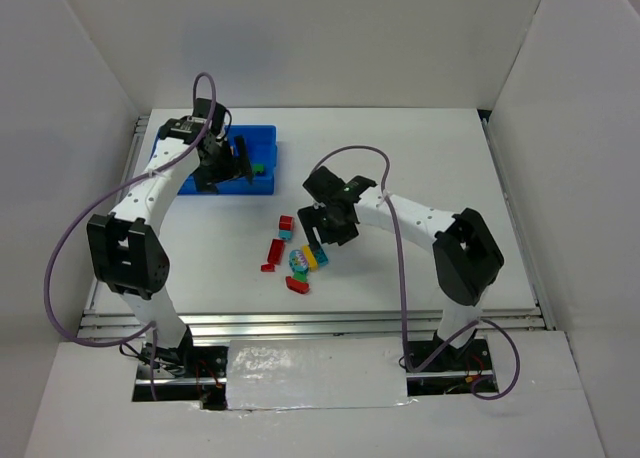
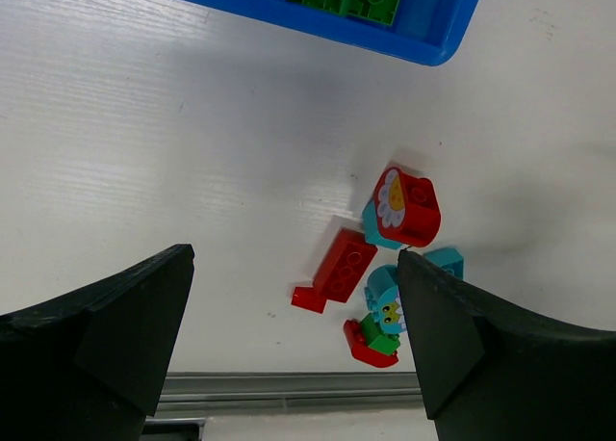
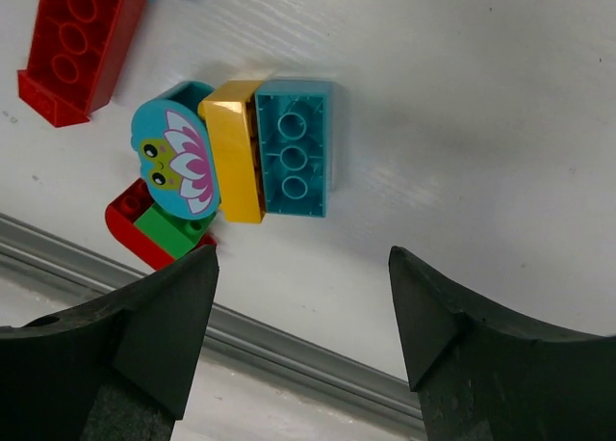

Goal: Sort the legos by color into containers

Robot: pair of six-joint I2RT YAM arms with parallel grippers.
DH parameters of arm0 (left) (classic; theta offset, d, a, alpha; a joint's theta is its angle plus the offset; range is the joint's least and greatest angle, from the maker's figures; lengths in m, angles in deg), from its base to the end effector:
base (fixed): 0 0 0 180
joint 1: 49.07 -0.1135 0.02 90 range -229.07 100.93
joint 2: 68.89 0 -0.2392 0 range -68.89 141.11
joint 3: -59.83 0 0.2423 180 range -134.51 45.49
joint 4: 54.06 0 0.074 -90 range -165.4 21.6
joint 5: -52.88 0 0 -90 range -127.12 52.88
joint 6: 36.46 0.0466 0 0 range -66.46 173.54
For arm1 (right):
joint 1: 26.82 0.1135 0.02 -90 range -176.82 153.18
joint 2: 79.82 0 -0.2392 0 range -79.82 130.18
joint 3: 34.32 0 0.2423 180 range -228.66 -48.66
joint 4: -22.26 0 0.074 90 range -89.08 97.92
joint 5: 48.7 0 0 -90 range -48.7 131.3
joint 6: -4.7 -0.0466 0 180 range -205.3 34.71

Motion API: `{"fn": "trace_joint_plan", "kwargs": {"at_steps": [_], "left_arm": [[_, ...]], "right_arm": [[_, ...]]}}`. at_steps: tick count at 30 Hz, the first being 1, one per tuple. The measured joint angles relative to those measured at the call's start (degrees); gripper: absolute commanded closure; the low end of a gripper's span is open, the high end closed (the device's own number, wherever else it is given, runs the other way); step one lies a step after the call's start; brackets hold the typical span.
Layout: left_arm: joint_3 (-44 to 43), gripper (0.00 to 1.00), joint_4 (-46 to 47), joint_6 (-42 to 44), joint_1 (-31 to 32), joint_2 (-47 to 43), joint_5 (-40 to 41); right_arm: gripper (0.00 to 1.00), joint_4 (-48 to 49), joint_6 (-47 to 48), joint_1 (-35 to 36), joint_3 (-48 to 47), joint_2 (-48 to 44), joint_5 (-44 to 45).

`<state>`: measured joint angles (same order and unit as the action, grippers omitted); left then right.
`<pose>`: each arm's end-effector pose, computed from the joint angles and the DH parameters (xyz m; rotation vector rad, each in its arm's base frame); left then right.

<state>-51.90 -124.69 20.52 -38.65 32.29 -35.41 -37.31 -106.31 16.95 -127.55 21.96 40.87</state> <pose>0.3590 -0.0646 0.2880 -0.5270 2.5836 -0.2242 0.2549 0.2447 0.1997 -0.5560 2.7522 0.2996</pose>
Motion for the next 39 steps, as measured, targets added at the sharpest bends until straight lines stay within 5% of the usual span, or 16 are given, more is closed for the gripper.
{"fn": "trace_joint_plan", "kwargs": {"at_steps": [14,22,29,39], "left_arm": [[15.3,0.01,2.5,0.5,2.3,-1.1,-4.0],[16.7,0.05,5.6,4.3,12.3,-1.2,-6.0],[20.2,0.24,8.7,5.2,19.1,0.0,-4.4],[20.2,0.22,12.3,7.5,19.1,8.1,-0.5]], "right_arm": [[0.23,1.1,1.1,0.1,-3.2,2.5,-1.1],[0.21,1.2,-3.6,-0.4,-3.1,1.7,3.2],[0.21,2.3,-8.9,-3.6,1.3,-8.1,6.6],[0.2,3.1,-9.2,-4.9,2.6,-13.8,8.2]]}}
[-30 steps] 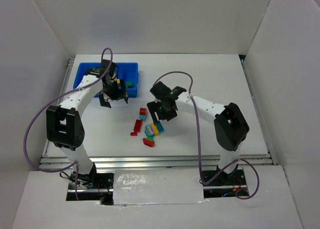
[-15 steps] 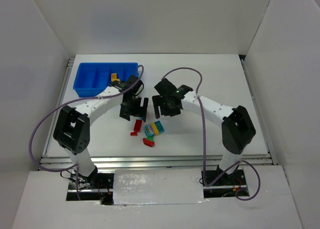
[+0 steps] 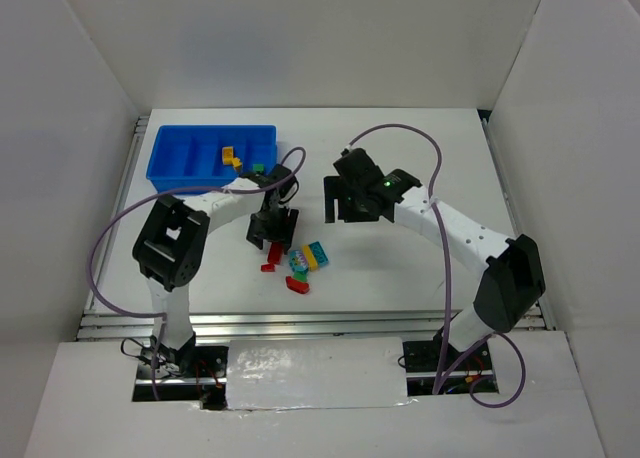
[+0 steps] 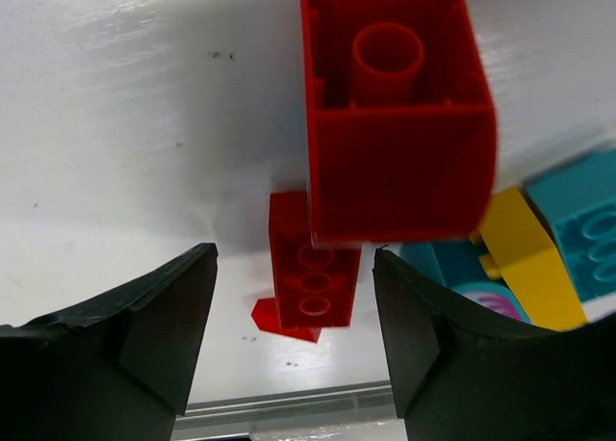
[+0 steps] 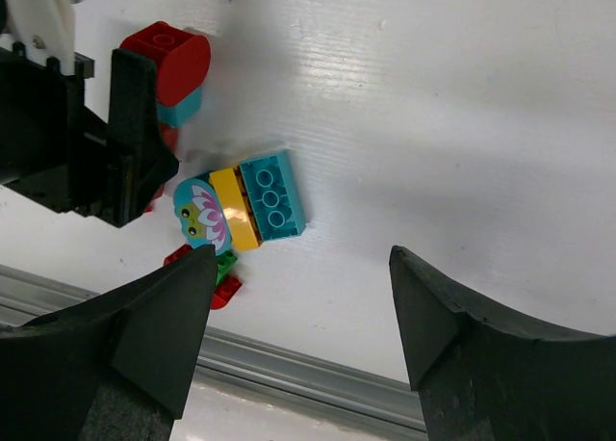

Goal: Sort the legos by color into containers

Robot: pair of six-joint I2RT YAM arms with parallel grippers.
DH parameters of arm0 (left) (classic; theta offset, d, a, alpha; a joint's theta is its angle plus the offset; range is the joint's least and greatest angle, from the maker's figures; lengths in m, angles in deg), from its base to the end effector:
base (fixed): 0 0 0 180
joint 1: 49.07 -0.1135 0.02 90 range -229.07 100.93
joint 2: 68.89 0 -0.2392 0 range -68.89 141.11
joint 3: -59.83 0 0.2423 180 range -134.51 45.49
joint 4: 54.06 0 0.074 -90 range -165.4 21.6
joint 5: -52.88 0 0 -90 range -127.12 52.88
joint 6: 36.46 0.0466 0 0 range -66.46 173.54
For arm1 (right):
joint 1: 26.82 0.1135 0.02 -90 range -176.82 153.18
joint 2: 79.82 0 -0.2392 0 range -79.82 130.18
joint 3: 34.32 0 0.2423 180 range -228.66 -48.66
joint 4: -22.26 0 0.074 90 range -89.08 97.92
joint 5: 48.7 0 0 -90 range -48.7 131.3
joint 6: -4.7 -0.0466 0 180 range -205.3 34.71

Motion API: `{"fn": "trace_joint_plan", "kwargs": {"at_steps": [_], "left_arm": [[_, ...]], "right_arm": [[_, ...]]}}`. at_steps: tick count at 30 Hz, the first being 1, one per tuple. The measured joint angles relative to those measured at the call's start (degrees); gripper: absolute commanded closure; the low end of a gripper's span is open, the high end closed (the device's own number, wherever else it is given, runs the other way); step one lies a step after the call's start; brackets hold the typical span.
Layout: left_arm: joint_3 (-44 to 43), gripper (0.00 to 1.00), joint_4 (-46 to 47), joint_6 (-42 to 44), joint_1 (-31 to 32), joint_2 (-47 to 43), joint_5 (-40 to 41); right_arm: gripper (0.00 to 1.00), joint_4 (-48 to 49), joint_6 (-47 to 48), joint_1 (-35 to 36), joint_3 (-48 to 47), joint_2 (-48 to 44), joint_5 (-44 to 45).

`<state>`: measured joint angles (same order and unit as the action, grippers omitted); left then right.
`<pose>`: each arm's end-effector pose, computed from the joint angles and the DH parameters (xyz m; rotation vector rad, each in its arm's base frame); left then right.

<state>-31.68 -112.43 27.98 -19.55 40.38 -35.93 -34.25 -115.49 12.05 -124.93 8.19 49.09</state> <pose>0.3125 -0.1759 0.1483 0.0970 2.9126 -0.1371 0.2566 0.1987 0.2664 -0.1355 2.5262 0.3252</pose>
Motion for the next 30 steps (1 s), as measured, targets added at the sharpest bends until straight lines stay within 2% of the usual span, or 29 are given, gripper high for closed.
{"fn": "trace_joint_plan", "kwargs": {"at_steps": [2,3,4,6,7,10,17,22,26,30], "left_arm": [[0.0,0.26,0.5,0.2,0.0,1.4,0.2],[0.0,0.33,0.6,0.3,0.0,1.9,0.2],[0.0,0.44,0.7,0.3,0.0,2.2,0.4],[0.0,0.55,0.9,1.1,0.0,2.2,0.5],[0.0,0.73,1.2,1.4,0.0,2.2,0.5],[-0.2,1.0,1.2,1.9,0.0,2.2,0.8],[-5.1,1.0,-3.9,3.0,0.0,0.8,2.6],[-19.2,1.0,-9.7,3.0,-1.2,-3.0,7.9],[-30.0,1.0,-11.5,2.3,-6.4,-3.6,13.3],[-43.0,1.0,-13.6,-0.1,-15.9,2.1,19.7]], "right_arm": [[0.2,0.0,0.0,-0.1,0.0,0.0,0.0],[0.2,0.2,0.0,-0.2,0.0,0.0,0.0],[0.2,0.2,0.1,-0.2,0.0,0.0,0.1],[0.2,0.2,0.2,-0.3,0.0,0.0,0.2],[0.2,0.2,0.3,-0.3,0.0,0.0,0.2],[0.2,0.2,0.5,-0.5,0.0,0.3,0.2],[0.2,0.2,1.3,-1.0,-1.1,1.5,0.4],[0.2,0.2,1.9,-1.8,-2.3,2.0,0.3],[0.21,0.2,2.8,-2.6,-3.7,3.0,-0.7],[0.21,0.3,3.7,-3.6,-4.4,3.4,-2.8]]}}
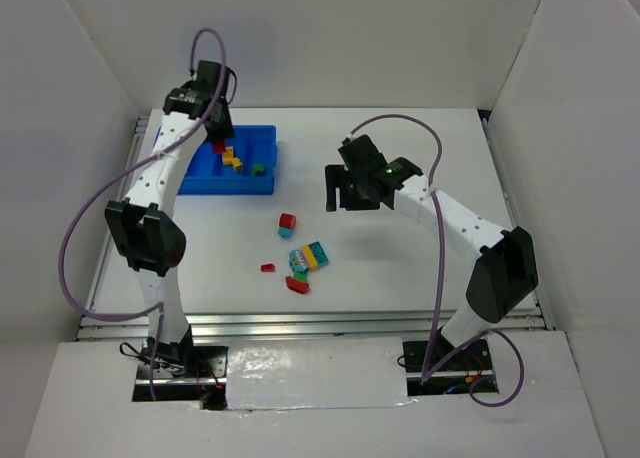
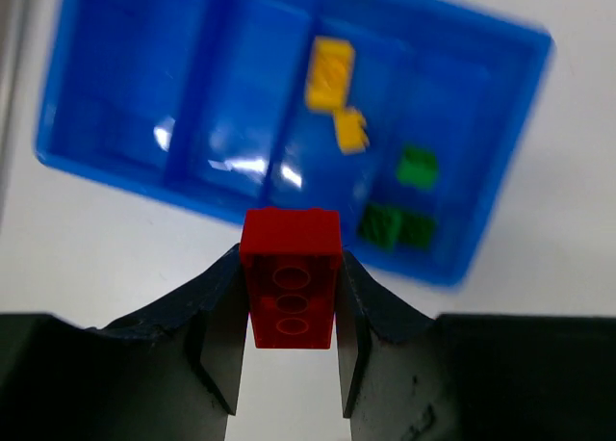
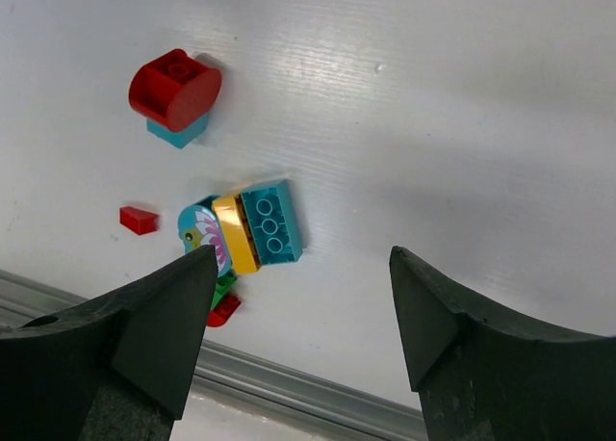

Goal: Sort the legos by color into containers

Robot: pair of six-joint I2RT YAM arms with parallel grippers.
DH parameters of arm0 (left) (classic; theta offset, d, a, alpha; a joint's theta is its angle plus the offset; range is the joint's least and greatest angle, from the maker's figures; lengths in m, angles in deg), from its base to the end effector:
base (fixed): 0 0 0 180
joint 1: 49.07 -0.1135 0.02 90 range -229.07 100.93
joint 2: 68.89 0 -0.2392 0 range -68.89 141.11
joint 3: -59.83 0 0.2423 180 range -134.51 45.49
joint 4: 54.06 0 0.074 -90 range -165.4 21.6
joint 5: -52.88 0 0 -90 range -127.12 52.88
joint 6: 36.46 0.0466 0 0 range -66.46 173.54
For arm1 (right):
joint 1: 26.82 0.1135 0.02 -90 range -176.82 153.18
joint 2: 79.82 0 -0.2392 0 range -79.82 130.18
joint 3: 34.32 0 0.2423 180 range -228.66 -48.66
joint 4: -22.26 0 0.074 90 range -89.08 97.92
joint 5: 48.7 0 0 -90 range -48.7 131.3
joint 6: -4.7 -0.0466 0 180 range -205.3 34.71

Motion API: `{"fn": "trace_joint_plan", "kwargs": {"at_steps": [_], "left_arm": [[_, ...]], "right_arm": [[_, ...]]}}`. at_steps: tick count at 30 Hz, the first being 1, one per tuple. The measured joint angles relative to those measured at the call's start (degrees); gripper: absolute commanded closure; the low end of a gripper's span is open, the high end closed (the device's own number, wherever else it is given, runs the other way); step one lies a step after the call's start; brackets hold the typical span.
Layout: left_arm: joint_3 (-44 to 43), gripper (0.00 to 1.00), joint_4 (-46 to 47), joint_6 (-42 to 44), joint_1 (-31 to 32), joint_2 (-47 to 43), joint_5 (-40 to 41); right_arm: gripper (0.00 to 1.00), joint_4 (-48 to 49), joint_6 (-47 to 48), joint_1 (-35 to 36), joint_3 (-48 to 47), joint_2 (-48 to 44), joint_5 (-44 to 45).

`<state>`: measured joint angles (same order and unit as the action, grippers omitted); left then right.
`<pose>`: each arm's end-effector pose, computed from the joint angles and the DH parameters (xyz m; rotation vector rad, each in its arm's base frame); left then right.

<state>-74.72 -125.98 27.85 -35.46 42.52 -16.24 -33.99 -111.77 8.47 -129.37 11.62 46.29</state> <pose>0.4000 -0.0798 0.3430 -0.4087 2.3170 0.1105 0.2806 0.1936 0.2722 -0.1566 2.5129 0.3427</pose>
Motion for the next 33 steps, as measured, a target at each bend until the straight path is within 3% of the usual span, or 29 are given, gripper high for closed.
{"fn": "trace_joint_plan", "kwargs": {"at_steps": [6,15,18,19,20,22,23,25,33], "left_arm": [[-4.7,1.0,7.3,0.1,-10.8,10.3,3.2],[-4.2,0.81,14.5,2.6,-16.3,19.4,-0.8],[-4.2,0.59,17.3,3.2,-16.3,19.4,-2.3],[-4.2,0.48,18.1,3.3,-16.2,19.5,-2.8],[-4.5,0.26,18.4,3.5,-16.1,19.7,-3.0],[-5.1,0.15,18.9,3.9,-16.1,20.2,-3.7],[-5.2,0.05,19.1,3.9,-16.0,20.4,-4.0],[-5.2,0.0,19.1,4.4,-15.9,20.5,-4.4],[-5.4,0.0,14.9,1.2,-15.9,19.4,-3.2]], "right_arm": [[0.21,0.0,0.7,-0.9,0.0,0.0,-3.1],[0.21,0.3,1.3,-1.7,0.0,-0.3,-5.4],[0.21,0.3,1.6,-1.8,0.0,-0.3,-5.9],[0.21,0.3,1.7,-1.8,0.0,-0.3,-6.1],[0.2,0.3,1.8,-1.8,0.0,-0.2,-6.4],[0.19,0.1,2.1,-1.9,-0.5,0.0,-7.2],[0.19,0.1,2.4,-1.9,-1.0,0.3,-7.8],[0.19,0.1,3.3,-1.9,-2.2,1.1,-9.2],[0.17,0.3,11.1,-0.5,-4.2,5.0,-19.7]]}}
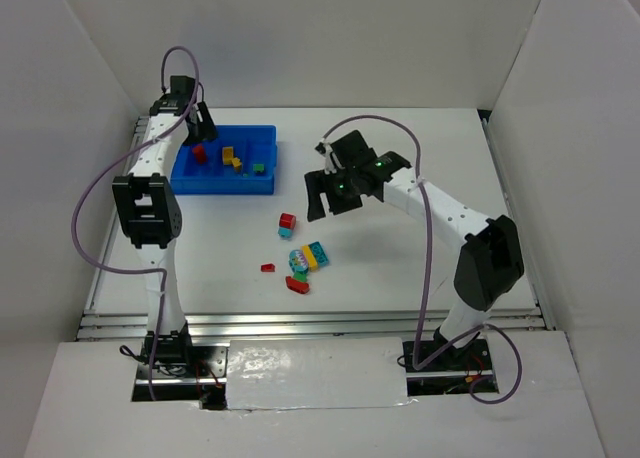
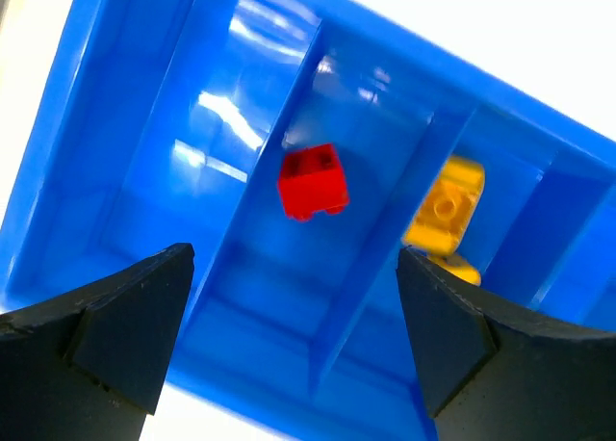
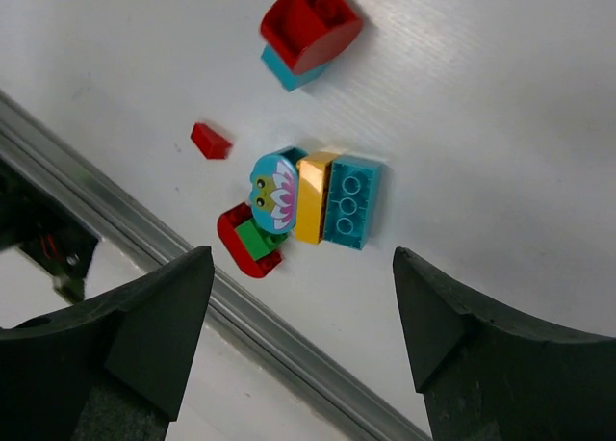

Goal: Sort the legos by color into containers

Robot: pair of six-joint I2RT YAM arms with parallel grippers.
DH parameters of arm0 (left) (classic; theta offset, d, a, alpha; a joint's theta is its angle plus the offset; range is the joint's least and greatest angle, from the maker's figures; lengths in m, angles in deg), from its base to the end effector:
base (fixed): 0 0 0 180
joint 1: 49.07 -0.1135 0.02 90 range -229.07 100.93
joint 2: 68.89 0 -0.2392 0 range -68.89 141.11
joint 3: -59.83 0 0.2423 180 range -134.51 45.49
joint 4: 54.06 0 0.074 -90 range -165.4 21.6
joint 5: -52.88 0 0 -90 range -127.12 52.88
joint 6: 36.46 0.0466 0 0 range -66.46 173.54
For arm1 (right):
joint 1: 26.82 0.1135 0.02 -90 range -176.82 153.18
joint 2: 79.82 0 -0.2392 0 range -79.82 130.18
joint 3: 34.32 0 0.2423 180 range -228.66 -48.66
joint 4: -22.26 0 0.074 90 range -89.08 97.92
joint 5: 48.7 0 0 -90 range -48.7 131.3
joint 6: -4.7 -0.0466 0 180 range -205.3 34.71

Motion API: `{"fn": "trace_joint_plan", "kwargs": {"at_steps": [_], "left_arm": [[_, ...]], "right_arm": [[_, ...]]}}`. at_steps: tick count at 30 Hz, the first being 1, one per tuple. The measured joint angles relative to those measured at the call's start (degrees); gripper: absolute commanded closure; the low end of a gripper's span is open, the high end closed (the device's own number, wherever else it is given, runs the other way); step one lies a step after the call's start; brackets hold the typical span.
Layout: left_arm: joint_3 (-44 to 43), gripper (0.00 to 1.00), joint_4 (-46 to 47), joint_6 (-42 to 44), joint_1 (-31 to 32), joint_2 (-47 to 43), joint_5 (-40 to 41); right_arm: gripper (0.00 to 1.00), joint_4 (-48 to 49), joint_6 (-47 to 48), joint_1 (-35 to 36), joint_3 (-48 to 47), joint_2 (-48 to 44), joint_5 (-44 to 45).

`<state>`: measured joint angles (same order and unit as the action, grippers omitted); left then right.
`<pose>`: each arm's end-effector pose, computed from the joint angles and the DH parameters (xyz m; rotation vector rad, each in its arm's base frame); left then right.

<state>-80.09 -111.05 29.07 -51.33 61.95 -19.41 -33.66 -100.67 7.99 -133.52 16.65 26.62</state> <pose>0.4941 0.0337 0.2448 -0.6830 2.2628 0.1858 0.2891 0.2154 0.2674 -0.5459 2.5303 0.6666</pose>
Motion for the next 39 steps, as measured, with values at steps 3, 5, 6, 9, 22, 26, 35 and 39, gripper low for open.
{"fn": "trace_joint_plan", "kwargs": {"at_steps": [3,5,6,9,22,26,35,39], "left_arm": [[1.5,0.0,-3.4,-2.9,0.3,-3.2,-0.5],[4.5,0.0,-5.6,-4.3,0.8,-7.3,-0.1],[6.3,0.0,-6.8,-4.8,1.2,-9.6,0.3],[14.1,0.01,-8.3,-6.6,3.1,-18.3,0.5],[27.0,0.01,-11.1,-8.5,4.0,-36.3,-2.1],[28.7,0.01,-11.4,-8.4,4.0,-37.0,-3.7],[28.9,0.01,-11.2,-7.1,4.0,-37.0,-5.0],[30.0,0.01,-10.9,-7.0,4.0,-37.0,-5.7]], "right_arm": [[0.15,-0.1,4.1,4.1,0.2,0.8,-1.0],[0.15,0.0,6.4,7.9,0.8,0.8,-1.0],[0.15,-0.1,7.5,10.2,1.2,0.8,-0.8],[0.16,-0.9,9.5,15.5,1.7,1.3,0.1],[0.22,-0.5,10.6,22.7,4.6,10.5,10.4],[0.23,0.0,10.8,23.3,5.6,11.4,11.0],[0.26,1.9,11.1,23.2,5.2,15.8,10.8],[0.34,2.8,11.0,23.2,5.2,16.8,10.5]]}}
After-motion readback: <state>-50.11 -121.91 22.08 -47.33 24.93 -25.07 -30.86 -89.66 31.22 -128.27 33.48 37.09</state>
